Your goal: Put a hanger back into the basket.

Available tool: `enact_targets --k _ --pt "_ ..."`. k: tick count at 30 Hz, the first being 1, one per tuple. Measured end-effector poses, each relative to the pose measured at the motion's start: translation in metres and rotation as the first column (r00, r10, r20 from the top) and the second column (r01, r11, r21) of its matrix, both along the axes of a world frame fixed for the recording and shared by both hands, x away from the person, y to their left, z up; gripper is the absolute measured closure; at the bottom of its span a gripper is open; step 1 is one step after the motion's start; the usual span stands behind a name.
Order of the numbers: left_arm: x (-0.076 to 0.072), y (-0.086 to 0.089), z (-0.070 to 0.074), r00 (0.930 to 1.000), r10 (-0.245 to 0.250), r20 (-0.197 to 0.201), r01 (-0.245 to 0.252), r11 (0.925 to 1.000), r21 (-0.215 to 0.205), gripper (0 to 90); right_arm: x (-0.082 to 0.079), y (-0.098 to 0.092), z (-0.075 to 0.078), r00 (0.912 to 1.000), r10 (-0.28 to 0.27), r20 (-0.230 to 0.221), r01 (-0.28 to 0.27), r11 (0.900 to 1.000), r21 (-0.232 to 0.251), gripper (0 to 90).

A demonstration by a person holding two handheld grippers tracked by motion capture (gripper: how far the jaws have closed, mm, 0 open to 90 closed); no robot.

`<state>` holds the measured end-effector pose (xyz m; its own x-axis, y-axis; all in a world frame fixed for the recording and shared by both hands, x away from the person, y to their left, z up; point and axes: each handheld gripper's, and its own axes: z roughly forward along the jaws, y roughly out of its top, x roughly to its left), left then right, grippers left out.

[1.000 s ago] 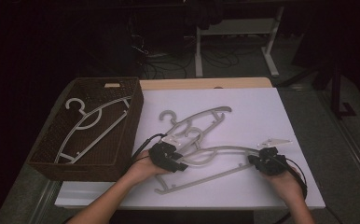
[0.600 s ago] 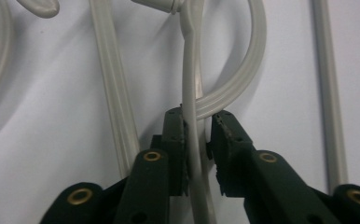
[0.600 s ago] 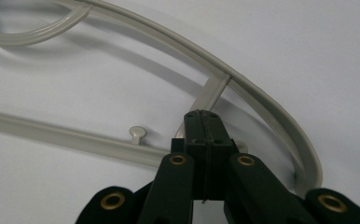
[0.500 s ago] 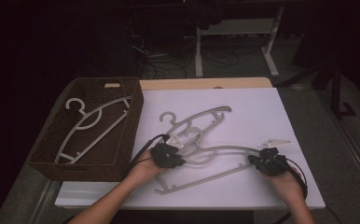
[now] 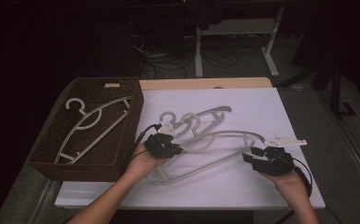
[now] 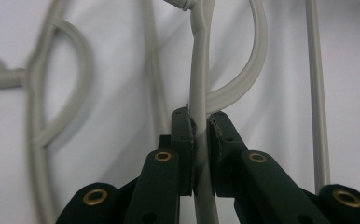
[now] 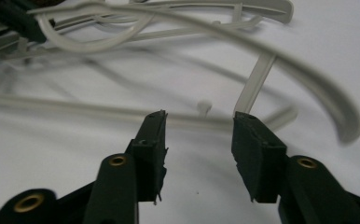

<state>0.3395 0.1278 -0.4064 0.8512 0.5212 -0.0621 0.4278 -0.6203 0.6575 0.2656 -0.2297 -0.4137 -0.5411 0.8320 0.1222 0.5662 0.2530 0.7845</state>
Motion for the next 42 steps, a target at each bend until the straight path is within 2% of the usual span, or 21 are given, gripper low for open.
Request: enact_targets --k 2,7,12,17,21,22,23,25,28,30,33,35,38,39,40,42 --pt "0.002 0.003 0.009 0.9998 0.022 0.001 -0.022 0.9997 -0.011 82.3 -0.001 0.0 0.001 1.0 0.006 0.003 -0.006 1.0 0.0 51.7" --pt "0.009 0.01 0.036 0.998 0.053 0.035 -0.053 0.9986 -0.001 82.3 -0.003 -0.002 0.003 0.9996 0.025 0.014 -0.025 1.0 0.009 43.9" --pt "0.016 0.021 0.073 0.995 0.068 0.073 -0.068 0.9977 -0.008 82.2 0.0 -0.003 -0.003 0.9995 0.03 0.01 -0.03 1.0 -0.004 33.8" --pt "0.022 0.042 0.107 0.9899 0.093 0.107 -0.092 0.9956 -0.018 82.2 0.003 -0.003 -0.009 0.9993 0.037 0.003 -0.037 0.999 -0.016 26.1" --pt "0.028 0.069 0.13 0.9837 0.119 0.134 -0.116 0.9928 -0.03 82.2 0.004 -0.001 -0.013 0.999 0.044 -0.003 -0.045 0.999 -0.018 22.6" --pt "0.029 0.079 0.136 0.979 0.13 0.157 -0.127 0.9915 -0.029 82.2 0.004 -0.001 -0.013 0.999 0.045 -0.004 -0.045 0.999 -0.019 22.0" --pt "0.03 0.086 0.139 0.9767 0.14 0.163 -0.137 0.9902 -0.029 82.2 0.005 0.0 -0.013 0.999 0.044 -0.003 -0.044 0.999 -0.022 21.3" --pt "0.032 0.106 0.147 0.9669 0.176 0.185 -0.174 0.9844 -0.029 82.2 0.005 0.0 -0.014 0.9991 0.041 -0.006 -0.041 0.999 -0.022 21.0" --pt "0.033 0.134 0.153 0.9503 0.228 0.212 -0.229 0.9733 -0.023 82.2 0.005 0.0 -0.015 0.9994 0.035 -0.009 -0.035 0.999 -0.023 20.2" --pt "0.034 0.153 0.155 0.9408 0.261 0.216 -0.262 0.9646 -0.024 82.3 0.006 -0.001 -0.015 0.9995 0.031 -0.01 -0.031 0.999 -0.02 19.9" --pt "0.035 0.178 0.155 0.9264 0.304 0.223 -0.305 0.952 -0.031 82.2 0.007 -0.001 -0.016 0.9996 0.026 -0.008 -0.026 0.999 -0.019 18.3" --pt "0.035 0.198 0.154 0.9132 0.34 0.224 -0.341 0.9394 -0.037 82.2 0.007 -0.001 -0.017 0.9996 0.023 -0.014 -0.024 0.999 -0.021 17.6" --pt "0.034 0.226 0.153 0.8997 0.372 0.228 -0.374 0.9268 -0.038 82.2 0.007 0.0 -0.017 0.9997 0.021 -0.013 -0.021 1.0 -0.021 16.9" --pt "0.034 0.23 0.152 0.8978 0.376 0.229 -0.378 0.9251 -0.037 82.2 0.007 0.0 -0.017 0.9997 0.021 -0.013 -0.021 1.0 -0.021 16.9" --pt "0.033 0.239 0.15 0.8917 0.388 0.232 -0.391 0.9196 -0.035 82.2 0.007 0.0 -0.017 0.9997 0.02 -0.012 -0.02 1.0 -0.02 16.9" --pt "0.031 0.253 0.145 0.8846 0.407 0.228 -0.412 0.9109 -0.028 82.2 0.008 0.0 -0.017 0.9998 0.018 -0.013 -0.018 1.0 -0.02 16.9"
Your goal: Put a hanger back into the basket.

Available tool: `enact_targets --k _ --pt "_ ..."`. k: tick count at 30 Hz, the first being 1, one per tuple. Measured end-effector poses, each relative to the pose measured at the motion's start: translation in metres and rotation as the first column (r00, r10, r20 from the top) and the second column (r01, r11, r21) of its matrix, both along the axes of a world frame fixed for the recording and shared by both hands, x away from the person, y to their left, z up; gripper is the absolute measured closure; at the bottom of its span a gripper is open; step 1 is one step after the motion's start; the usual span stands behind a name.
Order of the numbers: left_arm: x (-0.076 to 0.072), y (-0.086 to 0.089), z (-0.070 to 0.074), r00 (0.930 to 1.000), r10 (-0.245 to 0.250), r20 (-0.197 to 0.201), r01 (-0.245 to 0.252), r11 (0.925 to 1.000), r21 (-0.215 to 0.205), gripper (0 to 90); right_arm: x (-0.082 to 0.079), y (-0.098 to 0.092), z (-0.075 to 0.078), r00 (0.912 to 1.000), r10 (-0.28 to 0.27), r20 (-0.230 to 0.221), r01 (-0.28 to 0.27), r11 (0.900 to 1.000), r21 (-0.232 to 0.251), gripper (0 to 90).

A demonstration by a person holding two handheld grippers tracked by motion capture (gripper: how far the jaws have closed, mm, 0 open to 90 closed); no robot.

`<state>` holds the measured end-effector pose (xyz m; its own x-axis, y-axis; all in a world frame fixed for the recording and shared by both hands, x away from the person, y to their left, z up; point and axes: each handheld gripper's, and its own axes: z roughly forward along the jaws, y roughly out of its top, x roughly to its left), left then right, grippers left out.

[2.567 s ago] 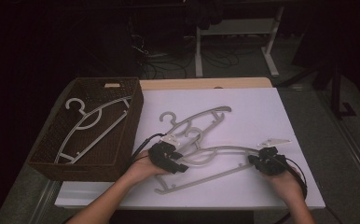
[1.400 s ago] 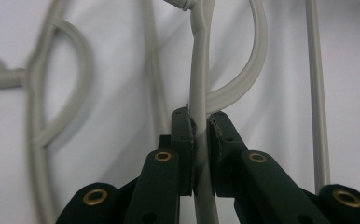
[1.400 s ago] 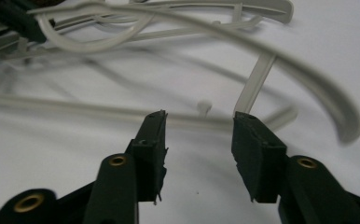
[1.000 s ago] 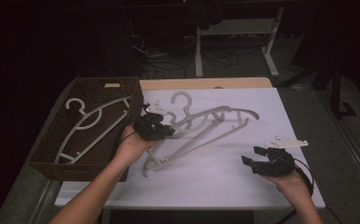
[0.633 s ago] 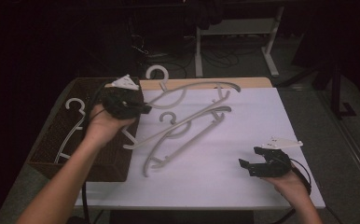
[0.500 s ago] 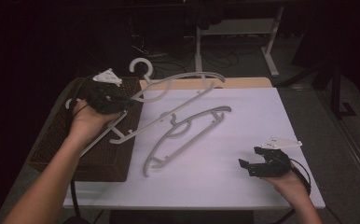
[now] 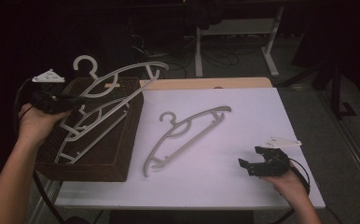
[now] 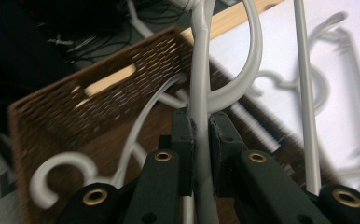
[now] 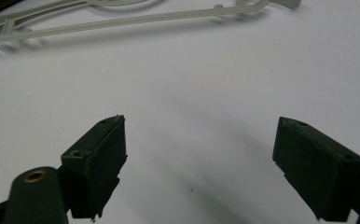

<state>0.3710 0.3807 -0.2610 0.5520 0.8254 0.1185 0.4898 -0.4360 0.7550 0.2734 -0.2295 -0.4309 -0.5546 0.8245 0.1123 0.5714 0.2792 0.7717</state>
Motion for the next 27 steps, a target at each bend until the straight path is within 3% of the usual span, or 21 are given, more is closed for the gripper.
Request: enact_targets --k 5,14,19,27 --pt "-0.004 0.033 -0.017 0.9975 0.066 -0.027 -0.066 0.9978 0.005 82.2 0.001 0.0 -0.001 0.9999 -0.01 -0.004 0.01 1.0 -0.005 16.9" --pt "-0.012 0.072 -0.025 0.9878 0.151 -0.038 -0.15 0.9882 0.034 82.2 0.001 -0.002 -0.001 0.9997 -0.023 0.002 0.023 1.0 -0.004 16.9" --pt "-0.009 0.077 -0.037 0.9836 0.167 -0.068 -0.163 0.9852 0.053 82.2 0.002 0.0 -0.001 0.9998 -0.02 -0.001 0.02 1.0 -0.009 16.9" --pt "0.004 0.064 -0.061 0.9768 0.177 -0.12 -0.165 0.9809 0.103 82.1 0.001 -0.001 -0.001 0.9998 -0.022 0.0 0.022 1.0 -0.007 16.9"
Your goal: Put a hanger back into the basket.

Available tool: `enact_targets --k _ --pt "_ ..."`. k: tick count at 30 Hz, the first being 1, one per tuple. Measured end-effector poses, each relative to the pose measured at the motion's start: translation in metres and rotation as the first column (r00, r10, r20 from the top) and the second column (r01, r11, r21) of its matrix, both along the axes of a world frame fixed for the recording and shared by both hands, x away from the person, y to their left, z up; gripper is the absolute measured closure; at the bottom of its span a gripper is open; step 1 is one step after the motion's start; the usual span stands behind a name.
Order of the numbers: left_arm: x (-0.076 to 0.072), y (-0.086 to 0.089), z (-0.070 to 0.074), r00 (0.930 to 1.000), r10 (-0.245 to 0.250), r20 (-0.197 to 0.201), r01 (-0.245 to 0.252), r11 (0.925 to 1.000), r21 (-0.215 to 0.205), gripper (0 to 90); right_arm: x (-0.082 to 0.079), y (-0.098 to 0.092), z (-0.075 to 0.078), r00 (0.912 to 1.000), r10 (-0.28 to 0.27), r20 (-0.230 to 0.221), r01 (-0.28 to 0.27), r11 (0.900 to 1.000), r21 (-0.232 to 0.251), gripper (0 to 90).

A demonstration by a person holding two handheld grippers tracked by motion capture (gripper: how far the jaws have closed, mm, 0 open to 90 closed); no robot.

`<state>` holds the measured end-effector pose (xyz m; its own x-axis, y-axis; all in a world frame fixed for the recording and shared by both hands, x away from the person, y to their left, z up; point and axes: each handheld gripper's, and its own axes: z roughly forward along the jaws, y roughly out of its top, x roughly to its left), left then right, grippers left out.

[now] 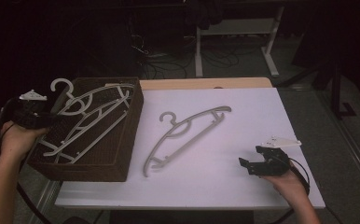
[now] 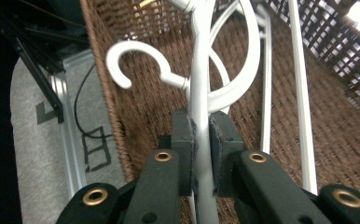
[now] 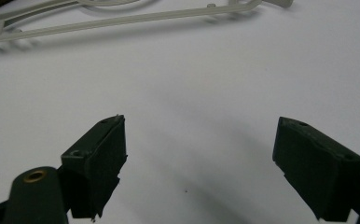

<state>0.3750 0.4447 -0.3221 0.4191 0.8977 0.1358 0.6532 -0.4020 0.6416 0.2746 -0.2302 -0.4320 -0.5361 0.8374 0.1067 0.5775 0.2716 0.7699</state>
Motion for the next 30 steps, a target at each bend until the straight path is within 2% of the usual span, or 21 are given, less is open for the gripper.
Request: enact_targets --k 2,4,6,8,12,16,19,21,23,27,30 --pt "0.003 -0.002 -0.005 0.9999 -0.001 -0.013 0.001 1.0 0.006 81.9 0.0 -0.001 0.0 1.0 -0.002 0.001 0.002 1.0 -0.001 16.9" --pt "0.007 -0.004 -0.012 0.9987 -0.012 -0.05 0.012 0.9999 0.002 81.3 0.0 -0.001 0.0 1.0 -0.003 0.0 0.003 1.0 -0.001 16.9" --pt "0.009 -0.005 -0.018 0.9981 -0.012 -0.061 0.012 0.9999 -0.007 78.0 0.0 -0.001 0.0 1.0 -0.003 0.001 0.003 1.0 -0.002 16.9" --pt "0.01 -0.005 -0.019 0.9989 -0.001 -0.046 0.0 0.9997 -0.025 67.2 0.0 -0.001 0.0 1.0 -0.002 0.004 0.002 1.0 -0.001 16.9" --pt "0.009 -0.009 -0.016 0.9997 0.002 -0.023 -0.003 0.9993 -0.038 58.7 0.0 -0.001 0.001 1.0 -0.002 0.004 0.002 1.0 0.0 16.9" --pt "0.006 -0.017 -0.009 0.9996 -0.027 0.003 0.027 0.9952 -0.094 51.4 0.0 -0.001 0.001 1.0 -0.001 0.005 0.001 1.0 0.0 16.9" --pt "0.003 -0.028 -0.003 0.998 -0.057 0.029 0.06 0.9877 -0.144 46.1 0.0 -0.001 0.001 1.0 -0.002 0.004 0.002 1.0 0.0 16.9" --pt "0.0 -0.037 0.002 0.9956 -0.081 0.046 0.088 0.9815 -0.17 43.5 0.0 -0.001 0.0 1.0 0.001 0.002 -0.001 1.0 -0.001 16.9" --pt "-0.002 -0.047 0.006 0.9927 -0.104 0.061 0.115 0.9708 -0.211 40.6 -0.001 -0.001 0.0 1.0 0.003 0.003 -0.003 1.0 -0.003 16.9" --pt "-0.006 -0.069 0.012 0.984 -0.155 0.087 0.174 0.9434 -0.283 35.9 -0.001 -0.001 0.001 1.0 0.001 0.002 -0.001 1.0 -0.003 16.9" --pt "-0.007 -0.085 0.015 0.9754 -0.195 0.104 0.219 0.9161 -0.336 33.3 -0.001 -0.002 0.002 1.0 0.0 0.008 0.0 1.0 0.001 16.9"
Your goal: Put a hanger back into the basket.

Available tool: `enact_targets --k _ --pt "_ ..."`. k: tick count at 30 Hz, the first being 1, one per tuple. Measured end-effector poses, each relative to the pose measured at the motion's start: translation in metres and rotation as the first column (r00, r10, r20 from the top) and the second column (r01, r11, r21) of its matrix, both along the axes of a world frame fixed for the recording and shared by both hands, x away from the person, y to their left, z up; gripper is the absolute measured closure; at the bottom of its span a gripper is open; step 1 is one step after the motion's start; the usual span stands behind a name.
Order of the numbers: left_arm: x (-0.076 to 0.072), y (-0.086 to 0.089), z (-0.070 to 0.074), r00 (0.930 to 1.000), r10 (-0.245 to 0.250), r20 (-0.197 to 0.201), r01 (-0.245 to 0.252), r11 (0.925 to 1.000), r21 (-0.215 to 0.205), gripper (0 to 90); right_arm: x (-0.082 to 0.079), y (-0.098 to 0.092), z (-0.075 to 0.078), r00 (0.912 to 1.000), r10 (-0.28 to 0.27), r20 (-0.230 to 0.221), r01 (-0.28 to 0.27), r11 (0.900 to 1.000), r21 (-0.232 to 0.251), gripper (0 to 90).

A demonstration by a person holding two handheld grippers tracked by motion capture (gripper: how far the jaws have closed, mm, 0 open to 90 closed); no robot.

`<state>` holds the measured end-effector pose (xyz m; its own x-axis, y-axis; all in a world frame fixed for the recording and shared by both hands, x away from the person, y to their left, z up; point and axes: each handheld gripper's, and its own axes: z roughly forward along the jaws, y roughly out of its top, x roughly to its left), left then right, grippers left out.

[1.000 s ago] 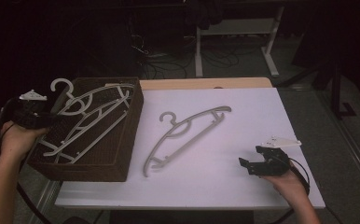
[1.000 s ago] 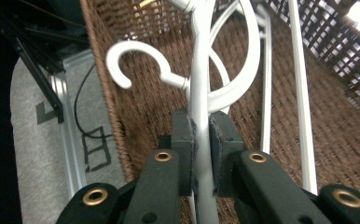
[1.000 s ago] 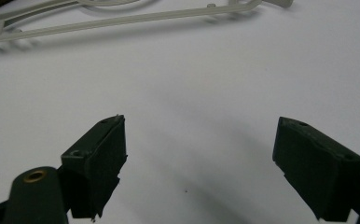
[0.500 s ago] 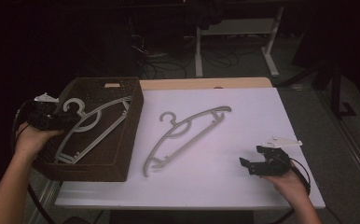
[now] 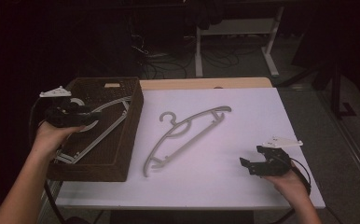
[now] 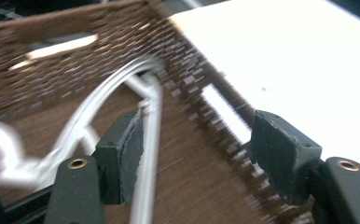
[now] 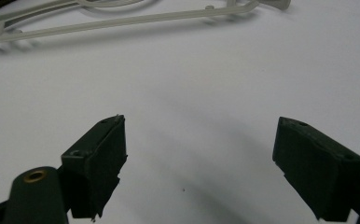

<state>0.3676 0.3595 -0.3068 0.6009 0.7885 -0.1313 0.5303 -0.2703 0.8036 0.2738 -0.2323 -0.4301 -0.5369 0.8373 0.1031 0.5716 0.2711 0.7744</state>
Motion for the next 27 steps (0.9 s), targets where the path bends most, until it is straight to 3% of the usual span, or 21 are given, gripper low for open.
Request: enact_targets --k 4,12,20,24,27 --pt "-0.002 -0.025 0.003 0.9974 -0.073 0.003 0.073 0.9961 -0.05 28.9 0.001 0.0 0.0 1.0 0.003 -0.002 -0.003 1.0 -0.003 16.9" --pt "-0.007 -0.079 0.003 0.9834 -0.179 0.029 0.181 0.9795 -0.088 21.0 0.002 0.003 0.0 0.9998 0.02 -0.005 -0.02 1.0 -0.004 16.9" --pt "-0.009 -0.136 -0.005 0.9655 -0.255 0.052 0.258 0.9634 -0.071 15.5 0.011 0.008 0.007 0.9966 0.061 -0.055 -0.061 0.998 -0.014 14.8" --pt "-0.008 -0.159 -0.011 0.9571 -0.285 0.055 0.288 0.955 -0.07 15.3 0.021 0.013 0.012 0.9959 0.071 -0.056 -0.072 0.997 -0.021 21.1" --pt "-0.006 -0.172 -0.017 0.9545 -0.294 0.053 0.296 0.9531 -0.06 15.3 0.029 0.018 0.015 0.9952 0.08 -0.056 -0.081 0.997 -0.017 28.4"
